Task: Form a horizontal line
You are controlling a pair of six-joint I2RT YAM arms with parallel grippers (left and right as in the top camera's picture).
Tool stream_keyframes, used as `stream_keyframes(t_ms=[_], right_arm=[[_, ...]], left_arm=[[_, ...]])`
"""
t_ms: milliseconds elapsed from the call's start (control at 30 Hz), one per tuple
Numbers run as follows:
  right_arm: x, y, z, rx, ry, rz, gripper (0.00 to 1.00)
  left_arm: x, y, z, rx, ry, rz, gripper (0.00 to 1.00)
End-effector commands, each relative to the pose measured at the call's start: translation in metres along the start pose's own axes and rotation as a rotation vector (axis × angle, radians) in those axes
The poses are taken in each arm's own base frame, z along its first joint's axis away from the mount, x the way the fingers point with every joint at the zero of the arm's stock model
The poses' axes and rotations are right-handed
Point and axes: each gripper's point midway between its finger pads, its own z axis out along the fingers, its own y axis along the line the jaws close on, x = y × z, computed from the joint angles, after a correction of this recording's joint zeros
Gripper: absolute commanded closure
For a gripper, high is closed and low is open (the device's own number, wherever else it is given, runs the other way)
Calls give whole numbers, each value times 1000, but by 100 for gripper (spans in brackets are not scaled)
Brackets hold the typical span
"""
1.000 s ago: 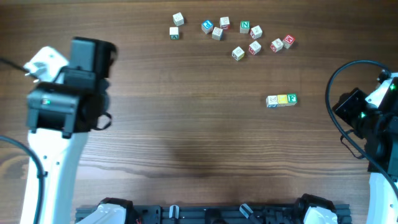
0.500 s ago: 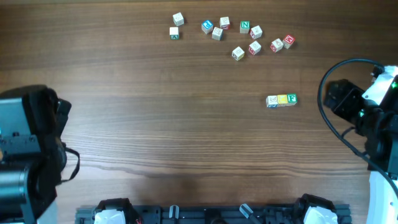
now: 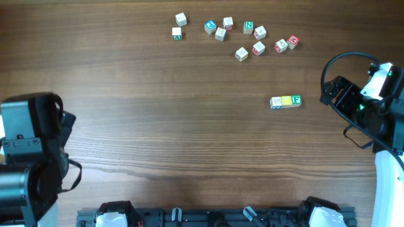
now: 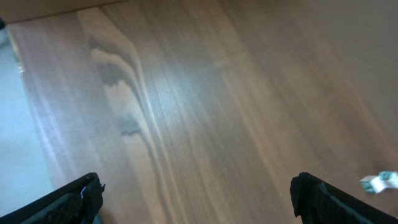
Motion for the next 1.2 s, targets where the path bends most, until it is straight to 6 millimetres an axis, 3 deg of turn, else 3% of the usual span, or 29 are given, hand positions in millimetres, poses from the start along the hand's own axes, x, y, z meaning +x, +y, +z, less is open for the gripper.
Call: stream_keyframes(t_ms=[0,733,900,1033,1167], right_arm=[[-1,8,-5,-36,-2,-9,0],[1,5,-3,-19,2,-7,0],[-22,46,-20,-193,-209,-119,0],[-6,72,-34,-356,-457,-242,0],[18,82,-74,-551,-789,-353,0]], left_arm=[[4,16,-1,-60,14,30,0],[8,22,-1,-81,29,46,0],[8,22,-1,-81,29,46,0],[8,22,-1,-81,29,46,0],[8,22,-1,-81,29,46,0]])
